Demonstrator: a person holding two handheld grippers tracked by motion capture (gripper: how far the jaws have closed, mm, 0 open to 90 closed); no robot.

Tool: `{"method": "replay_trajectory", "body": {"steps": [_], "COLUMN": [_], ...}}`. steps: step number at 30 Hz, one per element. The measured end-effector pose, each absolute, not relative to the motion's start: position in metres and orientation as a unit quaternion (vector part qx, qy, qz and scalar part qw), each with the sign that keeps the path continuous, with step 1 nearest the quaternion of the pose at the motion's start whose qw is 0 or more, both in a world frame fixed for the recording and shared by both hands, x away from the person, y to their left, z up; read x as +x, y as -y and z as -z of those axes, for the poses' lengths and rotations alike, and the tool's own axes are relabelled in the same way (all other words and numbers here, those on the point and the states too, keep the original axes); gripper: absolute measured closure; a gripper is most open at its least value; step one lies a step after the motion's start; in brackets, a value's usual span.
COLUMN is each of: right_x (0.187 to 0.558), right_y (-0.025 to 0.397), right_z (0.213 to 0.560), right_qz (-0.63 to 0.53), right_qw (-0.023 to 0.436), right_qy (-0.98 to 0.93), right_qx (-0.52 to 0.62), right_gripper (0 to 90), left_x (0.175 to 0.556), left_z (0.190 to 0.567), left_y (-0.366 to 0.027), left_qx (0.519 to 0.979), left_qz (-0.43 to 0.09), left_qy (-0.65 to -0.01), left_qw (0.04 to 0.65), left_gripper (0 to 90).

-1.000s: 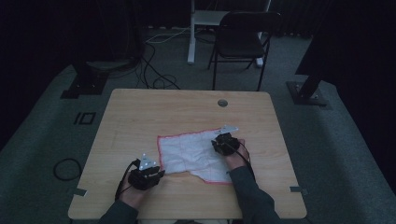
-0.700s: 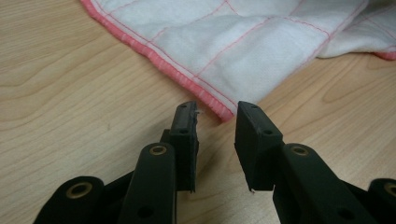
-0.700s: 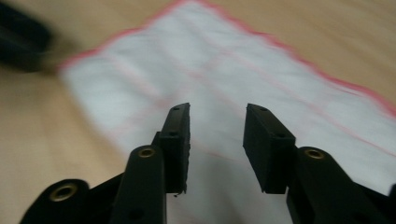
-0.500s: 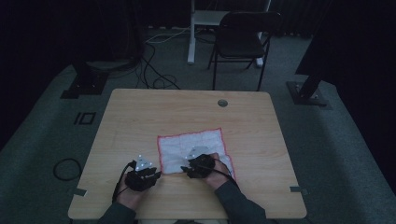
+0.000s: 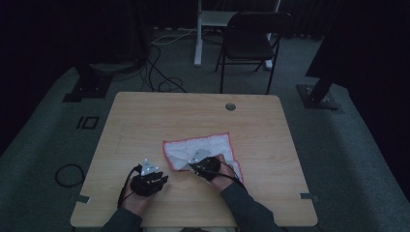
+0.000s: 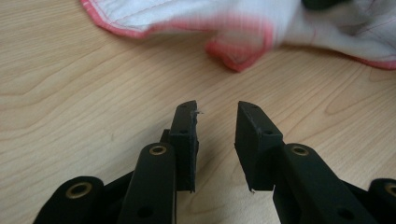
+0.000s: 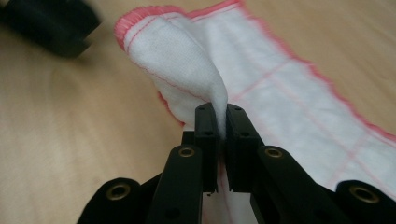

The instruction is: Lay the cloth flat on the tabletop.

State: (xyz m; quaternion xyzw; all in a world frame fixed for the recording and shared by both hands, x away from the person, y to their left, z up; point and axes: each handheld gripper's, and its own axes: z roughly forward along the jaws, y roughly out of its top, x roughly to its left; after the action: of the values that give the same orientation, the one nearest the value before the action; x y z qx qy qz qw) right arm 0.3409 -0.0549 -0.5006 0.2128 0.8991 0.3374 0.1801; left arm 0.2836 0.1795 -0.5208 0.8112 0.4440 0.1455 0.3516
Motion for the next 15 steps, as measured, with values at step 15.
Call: {"method": "replay_trajectory", "body": {"steps": [15], "right_x": [0.381], "right_y": [0.087], "right_z": [0.503], "right_qz": [-0.347], "right_qw": [0.174], "right_qy": [-0.87], "right_qx": [0.304], "right_gripper": [82.7], "left_x": [0.33], "left_z": [0.531], "left_y": [-0.131], "left_qx": [0.828], "left_qz": [-0.159], "left_qy": [-0.422], "left_qw": [0.334], "left_gripper": [69.5]}}
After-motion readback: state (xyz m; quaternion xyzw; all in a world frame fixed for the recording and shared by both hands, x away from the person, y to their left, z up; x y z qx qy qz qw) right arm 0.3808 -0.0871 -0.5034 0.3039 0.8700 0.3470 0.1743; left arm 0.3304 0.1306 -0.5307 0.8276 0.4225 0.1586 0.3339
